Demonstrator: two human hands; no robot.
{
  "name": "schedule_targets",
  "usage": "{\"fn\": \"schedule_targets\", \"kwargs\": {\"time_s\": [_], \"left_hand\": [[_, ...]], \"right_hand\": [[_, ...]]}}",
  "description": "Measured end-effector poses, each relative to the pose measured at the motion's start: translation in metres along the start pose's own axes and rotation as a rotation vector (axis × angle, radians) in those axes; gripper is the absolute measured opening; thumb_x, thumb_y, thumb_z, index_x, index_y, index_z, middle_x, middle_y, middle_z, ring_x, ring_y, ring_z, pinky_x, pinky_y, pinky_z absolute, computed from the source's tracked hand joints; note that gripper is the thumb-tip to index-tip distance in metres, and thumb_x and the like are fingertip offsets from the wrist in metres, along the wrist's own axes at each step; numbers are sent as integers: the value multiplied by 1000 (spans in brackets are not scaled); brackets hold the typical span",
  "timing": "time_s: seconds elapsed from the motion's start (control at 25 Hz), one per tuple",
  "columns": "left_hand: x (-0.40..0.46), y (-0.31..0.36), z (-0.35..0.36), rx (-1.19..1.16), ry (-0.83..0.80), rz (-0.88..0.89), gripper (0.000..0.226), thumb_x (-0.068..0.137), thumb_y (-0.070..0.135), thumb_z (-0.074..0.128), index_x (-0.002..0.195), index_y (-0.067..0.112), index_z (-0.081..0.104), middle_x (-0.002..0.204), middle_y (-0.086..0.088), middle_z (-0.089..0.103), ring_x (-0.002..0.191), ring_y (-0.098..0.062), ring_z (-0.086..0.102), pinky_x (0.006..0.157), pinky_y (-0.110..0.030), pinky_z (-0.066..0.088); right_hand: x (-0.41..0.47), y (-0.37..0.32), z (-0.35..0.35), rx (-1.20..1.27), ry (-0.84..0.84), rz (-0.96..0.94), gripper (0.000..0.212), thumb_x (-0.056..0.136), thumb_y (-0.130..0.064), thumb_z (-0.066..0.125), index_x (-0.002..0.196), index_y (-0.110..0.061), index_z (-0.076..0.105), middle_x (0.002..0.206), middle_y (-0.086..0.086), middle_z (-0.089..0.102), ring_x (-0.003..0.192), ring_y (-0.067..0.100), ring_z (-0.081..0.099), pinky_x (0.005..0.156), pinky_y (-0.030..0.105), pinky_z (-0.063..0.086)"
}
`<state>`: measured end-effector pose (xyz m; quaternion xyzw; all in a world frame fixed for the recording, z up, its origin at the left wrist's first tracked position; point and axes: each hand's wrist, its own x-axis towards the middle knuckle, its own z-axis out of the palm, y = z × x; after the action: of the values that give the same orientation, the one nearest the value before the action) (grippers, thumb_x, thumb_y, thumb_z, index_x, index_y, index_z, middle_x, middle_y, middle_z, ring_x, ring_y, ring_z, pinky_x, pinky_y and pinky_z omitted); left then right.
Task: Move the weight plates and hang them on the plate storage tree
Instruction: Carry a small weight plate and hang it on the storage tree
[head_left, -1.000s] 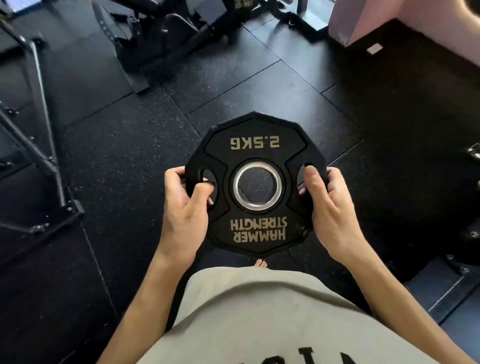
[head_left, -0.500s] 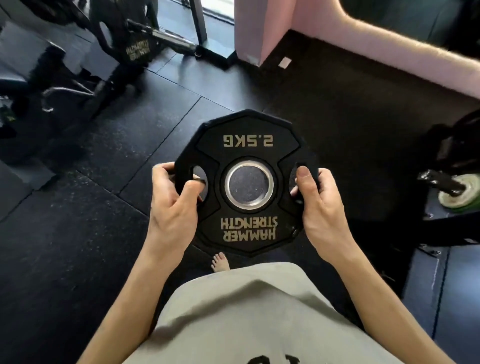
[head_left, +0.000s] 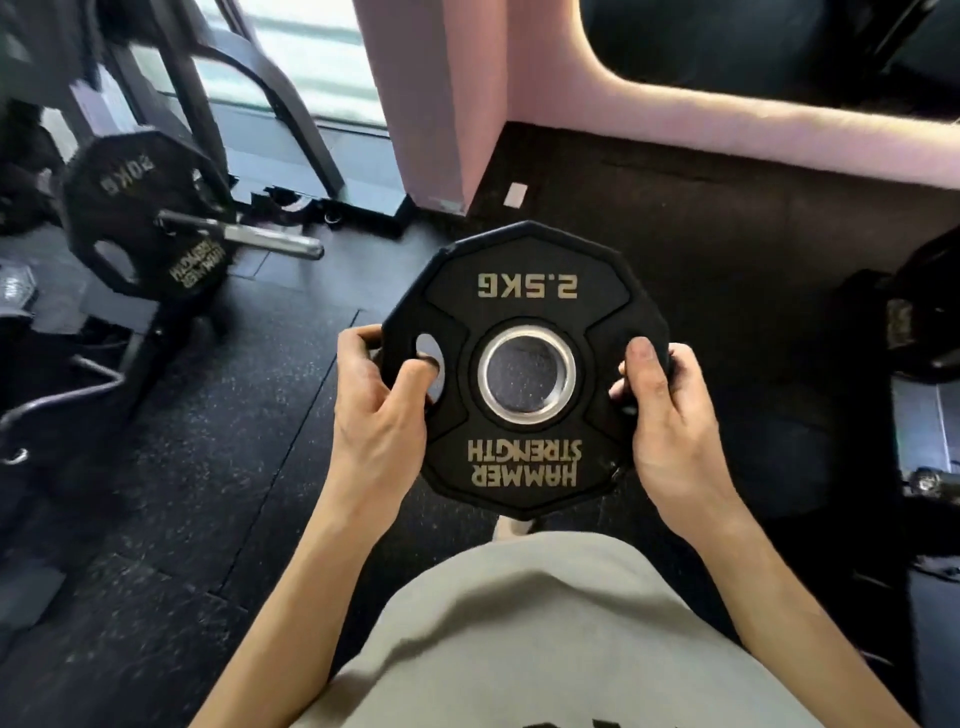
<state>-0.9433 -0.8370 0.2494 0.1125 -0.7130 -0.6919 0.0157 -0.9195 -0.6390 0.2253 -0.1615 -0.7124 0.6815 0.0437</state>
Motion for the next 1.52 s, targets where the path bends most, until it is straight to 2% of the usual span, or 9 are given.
{"fn": "schedule_targets", "kwargs": {"time_s": [0.28, 0.48, 0.64, 0.76, 0.88, 1.08, 1.24, 1.4, 1.52], "left_hand": [[185, 45, 57, -2, -67, 12, 19, 94, 4, 48, 95, 22, 43, 74, 6, 50, 55, -1, 51, 48, -21, 45], [322, 60, 99, -25, -199, 36, 16, 79, 19, 53, 91, 25, 45, 65, 16, 54, 63, -7, 50, 56, -28, 46], [442, 81, 138, -29, -329, 35, 16, 80, 18, 53, 93, 22, 44, 77, 4, 50, 65, -8, 49, 54, -25, 44], [519, 105, 177, 7, -448, 95, 17, 87, 10, 53, 89, 23, 42, 67, 15, 49, 59, -2, 46, 48, -17, 40], [579, 125, 230, 54, -569, 116, 20, 91, 6, 52, 87, 23, 42, 59, 19, 50, 55, 2, 46, 47, -16, 40], [643, 132, 335, 39, -771, 139, 15, 82, 18, 55, 91, 28, 48, 69, 18, 57, 69, -3, 54, 60, -26, 46], [666, 142, 437, 61, -897, 216, 21, 91, 4, 54, 94, 25, 48, 71, 25, 60, 71, 8, 57, 60, -12, 45], [674, 161, 531, 53, -1071, 204, 23, 94, 6, 53, 97, 29, 49, 76, 21, 65, 76, 6, 63, 61, -13, 50], [666, 176, 598, 60, -1207, 240, 18, 95, 6, 51, 101, 22, 47, 72, 23, 63, 70, 10, 60, 56, -10, 47]], "right_hand": [[178, -47, 28, -22, 64, -48, 37, 93, -56, 46, 89, -19, 51, 68, -16, 56, 70, -2, 54, 76, 26, 44], [297, -66, 49, -3, 147, -65, 33, 92, -56, 45, 86, -24, 51, 68, -18, 56, 69, -3, 53, 74, 23, 43], [393, -86, 69, 39, 293, -69, 32, 94, -55, 46, 86, -25, 52, 70, -20, 56, 71, -3, 53, 75, 21, 44], [454, -107, 75, 85, 414, -105, 30, 89, -52, 47, 85, -23, 52, 69, -21, 57, 69, -5, 52, 70, 12, 44], [506, -122, 67, 123, 542, -106, 32, 93, -53, 50, 86, -22, 53, 76, -15, 57, 76, 2, 54, 74, 20, 47], [574, -126, 19, 183, 728, -78, 28, 95, -49, 50, 93, -21, 56, 92, 2, 60, 88, 18, 58, 86, 45, 51], [623, -129, -43, 180, 897, -91, 25, 94, -51, 50, 90, -27, 58, 89, -2, 60, 87, 17, 59, 85, 46, 52], [654, -147, -104, 92, 1079, -84, 30, 87, -61, 48, 83, -32, 54, 79, -14, 56, 79, 7, 55, 76, 32, 49], [663, -158, -150, 72, 1226, -84, 32, 90, -59, 48, 89, -28, 55, 82, -13, 58, 82, 8, 57, 78, 37, 51]]}}
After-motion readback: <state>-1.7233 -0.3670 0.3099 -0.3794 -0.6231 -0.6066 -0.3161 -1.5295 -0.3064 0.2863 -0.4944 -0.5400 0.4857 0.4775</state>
